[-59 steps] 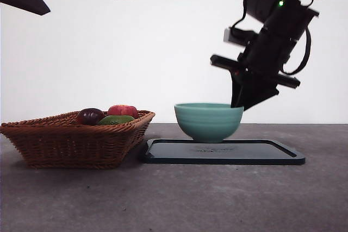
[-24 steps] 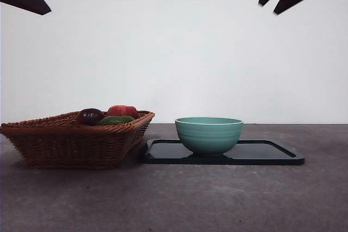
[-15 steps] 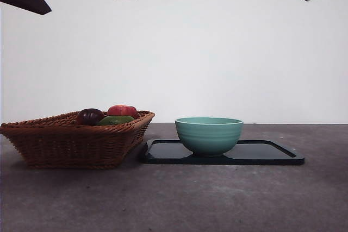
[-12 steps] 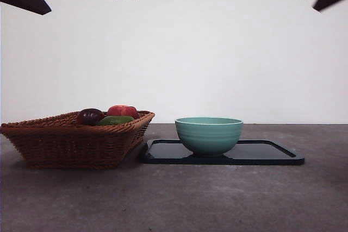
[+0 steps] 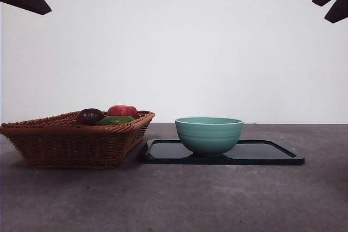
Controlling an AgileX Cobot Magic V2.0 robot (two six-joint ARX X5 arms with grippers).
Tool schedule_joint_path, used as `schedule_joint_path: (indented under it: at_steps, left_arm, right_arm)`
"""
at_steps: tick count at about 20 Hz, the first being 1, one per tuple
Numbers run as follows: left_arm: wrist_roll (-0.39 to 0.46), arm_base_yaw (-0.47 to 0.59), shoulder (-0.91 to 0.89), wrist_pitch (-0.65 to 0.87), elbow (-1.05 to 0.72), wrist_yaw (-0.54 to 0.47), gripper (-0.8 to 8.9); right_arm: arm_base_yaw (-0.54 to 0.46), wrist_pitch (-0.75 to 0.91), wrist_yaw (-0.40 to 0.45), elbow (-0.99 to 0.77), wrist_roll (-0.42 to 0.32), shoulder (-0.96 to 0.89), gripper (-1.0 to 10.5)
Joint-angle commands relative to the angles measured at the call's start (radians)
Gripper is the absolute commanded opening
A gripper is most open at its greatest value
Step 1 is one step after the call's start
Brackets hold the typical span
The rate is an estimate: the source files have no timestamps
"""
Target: Pick up the wifruite, put it on the bowl, pick up the plate, put it on desk
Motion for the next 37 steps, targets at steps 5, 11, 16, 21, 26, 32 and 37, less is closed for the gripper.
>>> schedule_joint_path:
  at_steps: [5, 11, 16, 21, 26, 32, 37]
  left_arm:
    - [0.010, -0.008, 0.005, 0.006, 0.007, 0.003, 4.06]
    - [0.006, -0.008, 0.005, 0.058, 0.008, 0.002, 3.96]
    - [-0.023, -0.008, 0.078, 0.193, 0.060, -0.055, 3.12]
    - [0.037, -0.008, 0.308, 0.195, 0.275, -0.116, 3.81]
    - [0.088, -0.007, 0.592, 0.196, 0.546, -0.138, 3.80]
    - [0.130, -0.010, 0.884, 0.195, 0.782, -0.138, 3.80]
    - [0.211, -0.040, 1.048, 0.195, 0.898, -0.214, 3.80]
  right_arm:
    - [0.009, 0.009, -0.002, 0.010, 0.011, 0.007, 1.6]
    - [0.009, 0.009, -0.002, 0.010, 0.011, 0.007, 1.6]
    - [0.009, 0.009, -0.002, 0.010, 0.011, 0.006, 1.6]
    - [0.009, 0.006, -0.004, 0.010, 0.010, -0.001, 1.6]
    - [0.009, -0.006, -0.005, 0.010, 0.011, -0.047, 1.6]
    - [0.009, -0.026, -0.004, 0.010, 0.046, -0.142, 1.6]
    - [0.009, -0.071, 0.000, 0.010, 0.063, -0.172, 1.6]
